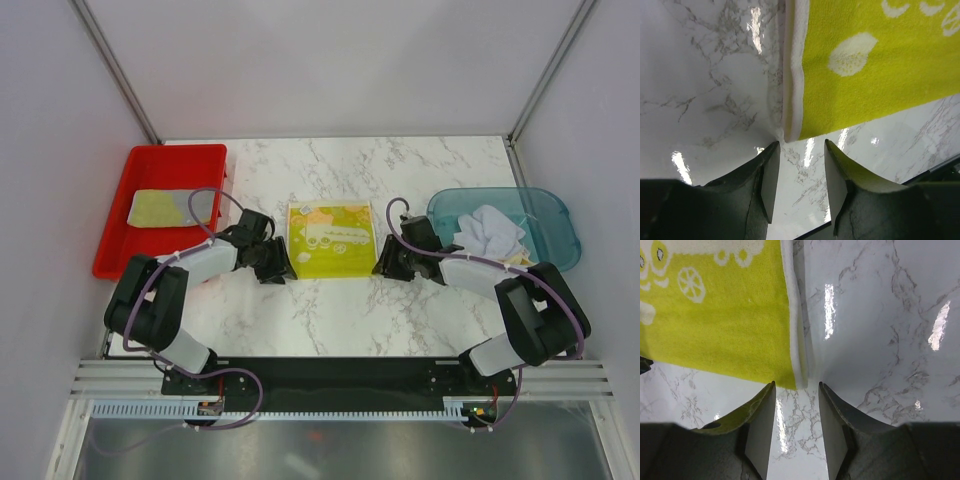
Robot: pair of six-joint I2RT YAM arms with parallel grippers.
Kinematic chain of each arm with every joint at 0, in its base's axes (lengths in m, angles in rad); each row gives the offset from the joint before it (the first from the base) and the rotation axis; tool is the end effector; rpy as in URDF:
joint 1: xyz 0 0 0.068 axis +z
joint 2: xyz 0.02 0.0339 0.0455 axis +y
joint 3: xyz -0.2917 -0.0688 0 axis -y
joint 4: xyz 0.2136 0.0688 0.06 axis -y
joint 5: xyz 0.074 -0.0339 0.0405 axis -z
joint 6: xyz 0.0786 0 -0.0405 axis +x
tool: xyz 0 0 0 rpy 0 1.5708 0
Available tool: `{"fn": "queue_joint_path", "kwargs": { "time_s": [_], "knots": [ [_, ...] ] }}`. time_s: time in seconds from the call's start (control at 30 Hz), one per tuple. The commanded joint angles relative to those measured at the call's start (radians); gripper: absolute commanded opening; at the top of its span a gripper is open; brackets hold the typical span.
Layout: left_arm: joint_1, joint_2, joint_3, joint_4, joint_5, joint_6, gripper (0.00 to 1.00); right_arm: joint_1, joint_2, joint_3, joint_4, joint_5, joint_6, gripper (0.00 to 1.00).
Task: Fold and stack the towels
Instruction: Fold the towel
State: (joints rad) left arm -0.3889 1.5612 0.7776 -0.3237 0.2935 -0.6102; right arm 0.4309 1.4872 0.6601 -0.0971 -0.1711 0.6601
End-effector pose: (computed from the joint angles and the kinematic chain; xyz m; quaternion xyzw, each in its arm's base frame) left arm 0.2482 -0.1263 0.1634 -0.0729 0.9606 -0.2338 0.1313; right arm 0.2449 0.1273 0.1667 0.0811 0.9416 0.2335 0.2286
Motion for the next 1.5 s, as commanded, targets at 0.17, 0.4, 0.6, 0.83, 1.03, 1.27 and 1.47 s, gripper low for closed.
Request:
{"fn": "queue_joint_path", "kwargs": {
  "time_s": [0.17, 0.4, 0.6, 0.83, 1.03, 1.27, 1.47],
  "knots": [
    [0.021, 0.040, -0.028, 0.061, -0.002, -0.052, 0.44, 0.008, -0.007, -0.033, 0.045, 0.074, 0.064, 0.42],
    [0.042, 0.031, -0.061, 0.084, -0.008, -0.069, 0.45, 0.008, 0.001, -0.054, 0.065, 0.074, 0.075, 0.36],
    [0.048, 0.048, -0.066, 0.097, -0.007, -0.074, 0.45, 0.011, 0.022, -0.062, 0.088, 0.055, 0.076, 0.33],
    [0.059, 0.053, -0.080, 0.098, -0.002, -0.069, 0.30, 0.014, 0.028, -0.088, 0.089, 0.064, 0.072, 0.17],
    [0.061, 0.028, -0.090, 0.087, -0.005, -0.065, 0.11, 0.020, 0.005, -0.106, 0.089, 0.064, 0.064, 0.00],
    [0.061, -0.029, -0.086, 0.052, -0.010, -0.053, 0.02, 0.025, -0.048, -0.116, 0.089, 0.070, 0.055, 0.00],
    [0.061, -0.087, -0.080, 0.034, 0.004, -0.053, 0.02, 0.026, -0.090, -0.108, 0.057, 0.082, 0.042, 0.00]
  ]
}}
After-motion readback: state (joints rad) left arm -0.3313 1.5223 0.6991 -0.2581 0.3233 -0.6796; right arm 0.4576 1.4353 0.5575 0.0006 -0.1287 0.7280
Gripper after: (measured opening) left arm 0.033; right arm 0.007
